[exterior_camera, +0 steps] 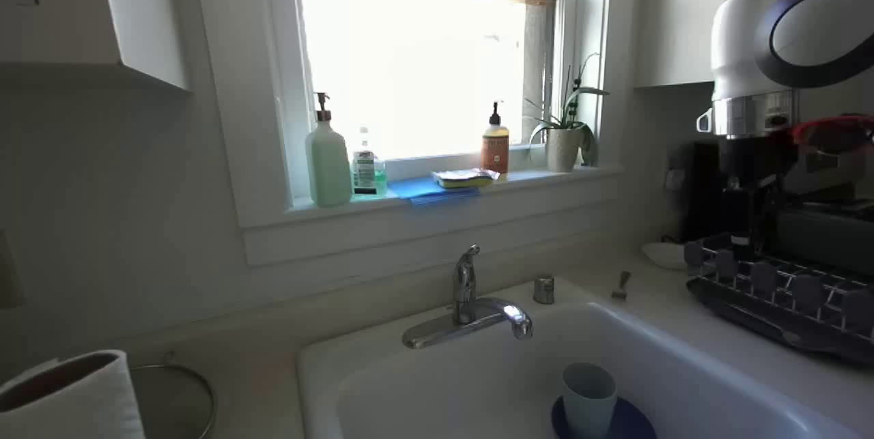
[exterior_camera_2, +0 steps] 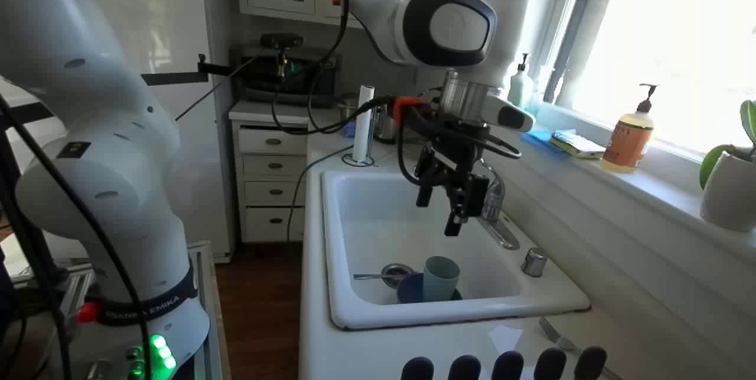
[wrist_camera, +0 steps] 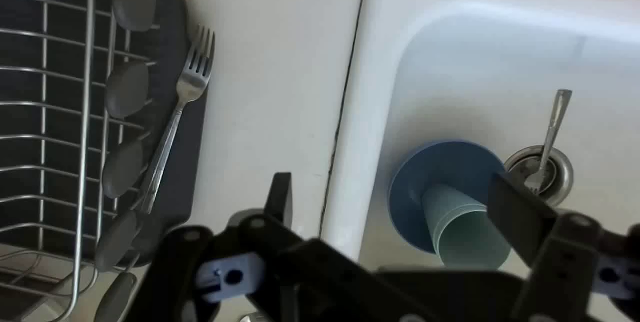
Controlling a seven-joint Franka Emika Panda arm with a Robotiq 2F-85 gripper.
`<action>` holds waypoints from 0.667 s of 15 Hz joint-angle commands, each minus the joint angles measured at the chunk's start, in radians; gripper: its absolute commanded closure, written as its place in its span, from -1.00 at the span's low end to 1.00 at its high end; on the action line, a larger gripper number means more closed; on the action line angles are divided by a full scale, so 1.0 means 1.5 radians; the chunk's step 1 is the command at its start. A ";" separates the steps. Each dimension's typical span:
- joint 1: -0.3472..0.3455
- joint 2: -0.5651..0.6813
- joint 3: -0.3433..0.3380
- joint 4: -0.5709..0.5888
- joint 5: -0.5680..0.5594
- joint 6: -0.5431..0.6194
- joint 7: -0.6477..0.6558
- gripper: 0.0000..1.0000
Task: Remove the cups from the blue bowl in the sink, put it on the counter, move the faucet head to the right and then open the tap
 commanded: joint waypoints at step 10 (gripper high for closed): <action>0.031 0.012 0.020 -0.036 0.025 0.000 -0.013 -1.00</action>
